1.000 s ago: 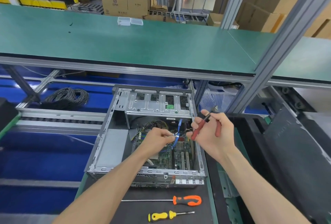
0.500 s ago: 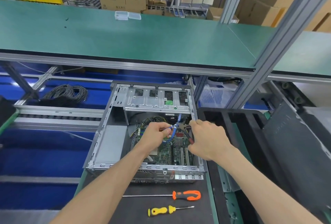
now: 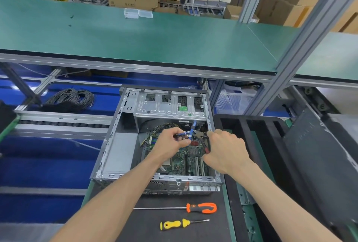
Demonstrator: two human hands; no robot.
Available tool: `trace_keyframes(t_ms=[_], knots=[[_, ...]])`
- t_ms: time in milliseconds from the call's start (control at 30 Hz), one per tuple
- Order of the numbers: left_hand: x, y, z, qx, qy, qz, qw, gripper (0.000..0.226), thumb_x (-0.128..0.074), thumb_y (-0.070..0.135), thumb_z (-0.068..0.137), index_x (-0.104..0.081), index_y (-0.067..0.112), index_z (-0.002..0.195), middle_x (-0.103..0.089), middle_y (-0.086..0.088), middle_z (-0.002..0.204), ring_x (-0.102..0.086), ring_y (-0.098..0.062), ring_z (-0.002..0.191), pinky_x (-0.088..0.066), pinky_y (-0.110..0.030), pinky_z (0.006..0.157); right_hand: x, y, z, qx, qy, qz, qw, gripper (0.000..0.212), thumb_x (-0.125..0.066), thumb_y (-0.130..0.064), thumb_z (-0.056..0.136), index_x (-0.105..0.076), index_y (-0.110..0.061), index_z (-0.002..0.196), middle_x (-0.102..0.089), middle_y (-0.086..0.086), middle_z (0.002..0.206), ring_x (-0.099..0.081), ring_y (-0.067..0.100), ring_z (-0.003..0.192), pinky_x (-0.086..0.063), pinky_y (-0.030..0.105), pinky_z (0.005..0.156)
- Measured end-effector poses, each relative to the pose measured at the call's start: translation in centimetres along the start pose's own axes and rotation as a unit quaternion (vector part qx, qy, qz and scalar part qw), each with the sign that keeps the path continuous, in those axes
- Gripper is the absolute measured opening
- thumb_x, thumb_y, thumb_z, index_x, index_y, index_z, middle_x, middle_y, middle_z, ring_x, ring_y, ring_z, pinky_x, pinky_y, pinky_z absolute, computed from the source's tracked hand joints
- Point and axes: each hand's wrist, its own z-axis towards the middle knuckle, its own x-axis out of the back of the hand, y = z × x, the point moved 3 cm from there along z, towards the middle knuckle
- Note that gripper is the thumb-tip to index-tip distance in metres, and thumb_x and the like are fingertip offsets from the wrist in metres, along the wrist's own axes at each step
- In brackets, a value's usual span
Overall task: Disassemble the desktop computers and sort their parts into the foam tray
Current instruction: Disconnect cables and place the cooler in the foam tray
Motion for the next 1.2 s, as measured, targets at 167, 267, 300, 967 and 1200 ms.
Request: trace_keyframes(t_ms=[167,267,300,967,1200], knots=[[-0.2,0.3,0.1,-0.028,0.043,0.05,0.997,0.02,-0.083,0.021,0.08,-0.064,0.021,0.077,-0.045,0.012,0.055,-0.04,-0.009,0.053,-0.04,-0.023,0.06,-0.5,-0.9,-0.1,0.001,-0.012,0.019,1.0,0.017,-0.058,-0.031,0.068,-0.046,-0.021,0.076,-0.038,-0.005,0.069,-0.046,0.028,0.065,-0.034,0.031,0.056],[-0.2,0.6,0.0,-0.053,0.065,0.069,0.994,0.021,-0.084,0.019,0.078,-0.064,0.024,0.074,-0.047,0.014,0.052,-0.04,-0.005,0.051,-0.035,-0.014,0.052,-0.9,-1.3,0.0,-0.001,-0.029,0.029,0.999,0.025,-0.057,-0.031,0.068,-0.034,-0.023,0.068,-0.035,-0.005,0.067,-0.046,0.028,0.065,-0.037,0.032,0.057],[-0.2,0.7,-0.1,-0.059,0.069,0.071,0.993,0.023,-0.084,0.017,0.078,-0.063,0.024,0.072,-0.048,0.014,0.052,-0.04,-0.004,0.051,-0.035,-0.014,0.052,-1.0,-1.4,0.0,-0.002,-0.034,0.035,0.999,0.027,-0.057,-0.031,0.068,-0.031,-0.024,0.066,-0.035,-0.005,0.067,-0.046,0.027,0.064,-0.037,0.032,0.057],[-0.3,1.5,-0.4,-0.104,0.095,0.146,0.979,0.022,-0.085,0.012,0.076,-0.067,0.024,0.073,-0.066,0.004,0.071,-0.053,-0.008,0.064,-0.043,-0.023,0.063,-0.6,-1.2,1.4,-0.024,-0.095,0.074,0.992,0.025,-0.058,-0.026,0.078,-0.034,-0.02,0.072,-0.039,0.001,0.074,-0.039,0.018,0.055,-0.031,0.029,0.05],[-0.3,1.3,-0.2,-0.115,0.1,0.176,0.973,0.019,-0.085,0.014,0.076,-0.067,0.018,0.073,-0.065,0.004,0.072,-0.057,-0.015,0.069,-0.042,-0.026,0.064,-0.5,-1.7,1.9,0.003,-0.089,0.052,0.995,0.022,-0.059,-0.025,0.083,-0.039,-0.019,0.091,-0.03,-0.002,0.075,-0.044,0.027,0.075,-0.037,0.036,0.064]])
